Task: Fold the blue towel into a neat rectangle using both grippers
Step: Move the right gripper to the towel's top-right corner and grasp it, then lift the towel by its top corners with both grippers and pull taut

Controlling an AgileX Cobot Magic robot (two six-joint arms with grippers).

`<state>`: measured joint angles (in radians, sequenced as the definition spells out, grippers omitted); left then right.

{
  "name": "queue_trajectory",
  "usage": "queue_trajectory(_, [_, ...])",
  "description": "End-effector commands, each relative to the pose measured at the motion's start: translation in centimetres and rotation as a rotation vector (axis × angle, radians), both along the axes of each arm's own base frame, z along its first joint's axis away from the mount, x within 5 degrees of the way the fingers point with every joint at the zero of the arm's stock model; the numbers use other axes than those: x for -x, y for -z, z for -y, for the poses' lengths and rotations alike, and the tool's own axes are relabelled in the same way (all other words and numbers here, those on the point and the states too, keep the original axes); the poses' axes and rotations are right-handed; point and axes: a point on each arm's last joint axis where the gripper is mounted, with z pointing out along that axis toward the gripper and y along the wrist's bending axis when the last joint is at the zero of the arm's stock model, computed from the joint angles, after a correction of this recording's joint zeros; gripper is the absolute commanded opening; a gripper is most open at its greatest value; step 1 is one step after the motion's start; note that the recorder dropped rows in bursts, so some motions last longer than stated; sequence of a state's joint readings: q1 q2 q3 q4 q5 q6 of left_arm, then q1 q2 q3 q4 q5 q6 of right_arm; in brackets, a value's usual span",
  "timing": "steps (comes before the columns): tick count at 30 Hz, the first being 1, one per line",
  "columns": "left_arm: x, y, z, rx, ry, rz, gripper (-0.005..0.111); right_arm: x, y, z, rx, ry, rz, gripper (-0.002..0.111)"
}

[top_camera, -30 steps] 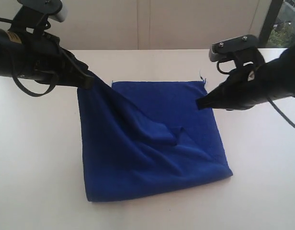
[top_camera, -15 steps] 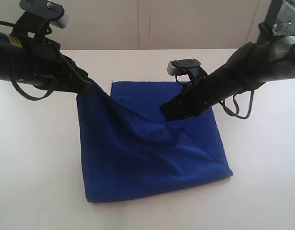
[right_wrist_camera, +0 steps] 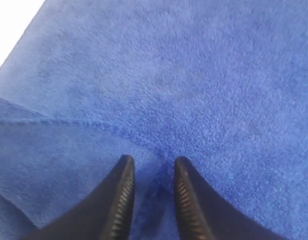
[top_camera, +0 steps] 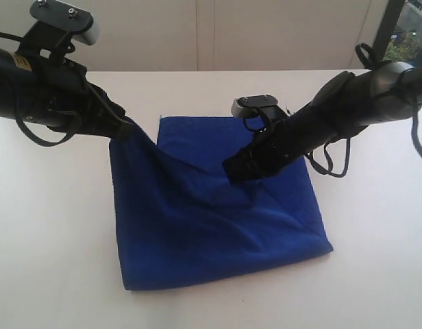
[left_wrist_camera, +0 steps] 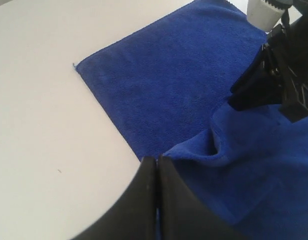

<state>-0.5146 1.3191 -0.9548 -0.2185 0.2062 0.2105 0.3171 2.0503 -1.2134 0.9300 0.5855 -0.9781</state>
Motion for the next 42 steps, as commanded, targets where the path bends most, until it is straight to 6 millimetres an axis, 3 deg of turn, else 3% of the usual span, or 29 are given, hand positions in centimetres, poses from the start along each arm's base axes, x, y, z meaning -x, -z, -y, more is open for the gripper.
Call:
queue_trajectory(1, [0.1,-0.1,-0.1,0.016,-0.012,-0.017,0.0,-0.2,0.5,-0.1,0.001,-0.006,-0.004,0.027])
queue_trajectory(9, [0.1,-0.1,-0.1,0.016,-0.012,-0.017,0.0,-0.3,0.7,-0.1,-0.003,-0.001,-0.01,0.025])
queue_trajectory(14, [0.1,-0.1,-0.1,0.016,-0.012,-0.017,0.0,-0.4,0.6,-0.1,0.005,0.01,0.008,0.0])
queue_trajectory(21, [0.1,-0.1,-0.1,0.016,-0.012,-0.017,0.0,-1.0,0.0,0.2,0.024,0.051,0.076,0.0])
queue_trajectory(34, [0.1,-0.1,-0.1,0.016,-0.012,-0.017,0.0,0.0,-7.1,1.0,-0.009,0.099,0.268,0.0])
queue_trajectory(42, [0.0,-0.1,-0.1,0.017,-0.014,-0.013,0.0,4.1,-11.4,4.8,0.001,0.219,0.406,0.0])
